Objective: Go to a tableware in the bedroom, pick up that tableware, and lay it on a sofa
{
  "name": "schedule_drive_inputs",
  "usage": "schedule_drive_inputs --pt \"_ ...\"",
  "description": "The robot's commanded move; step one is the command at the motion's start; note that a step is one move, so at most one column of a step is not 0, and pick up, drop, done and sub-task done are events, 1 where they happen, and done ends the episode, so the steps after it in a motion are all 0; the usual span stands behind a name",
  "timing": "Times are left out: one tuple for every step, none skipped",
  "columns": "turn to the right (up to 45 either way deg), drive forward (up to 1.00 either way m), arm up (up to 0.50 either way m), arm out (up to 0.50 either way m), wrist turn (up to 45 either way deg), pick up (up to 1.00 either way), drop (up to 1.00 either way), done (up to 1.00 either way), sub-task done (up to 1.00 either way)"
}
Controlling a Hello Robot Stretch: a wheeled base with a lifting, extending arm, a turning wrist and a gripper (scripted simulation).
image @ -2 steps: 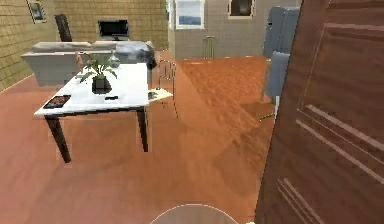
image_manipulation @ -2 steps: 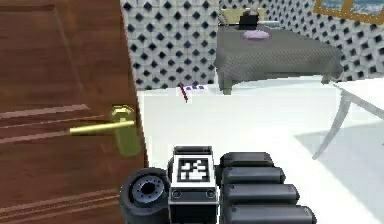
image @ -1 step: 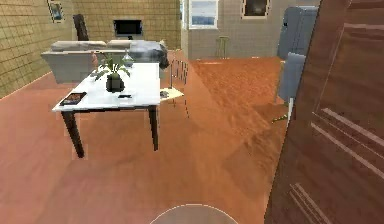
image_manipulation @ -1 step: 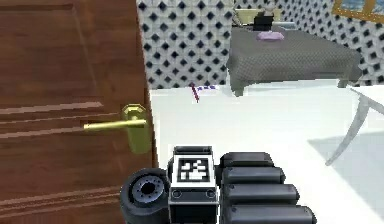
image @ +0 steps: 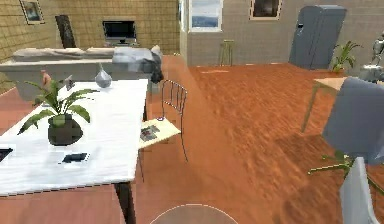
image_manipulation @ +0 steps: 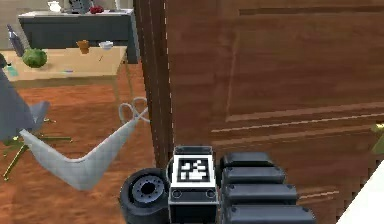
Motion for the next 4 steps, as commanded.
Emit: schedule_drive_inputs --pt "0.0 0.1 0.0 0.0 0.0 0.0 0.0 0.0 0.0" --pt "24.0 0.0 0.0 0.0 0.0 0.0 0.0 0.0 0.0" --pt "0.0 1.0 0.0 0.0 0.0 0.0 0.0 0.0 0.0" --pt "0.0 0.45 0.0 0.0 0.0 0.0 0.0 0.0 0.0"
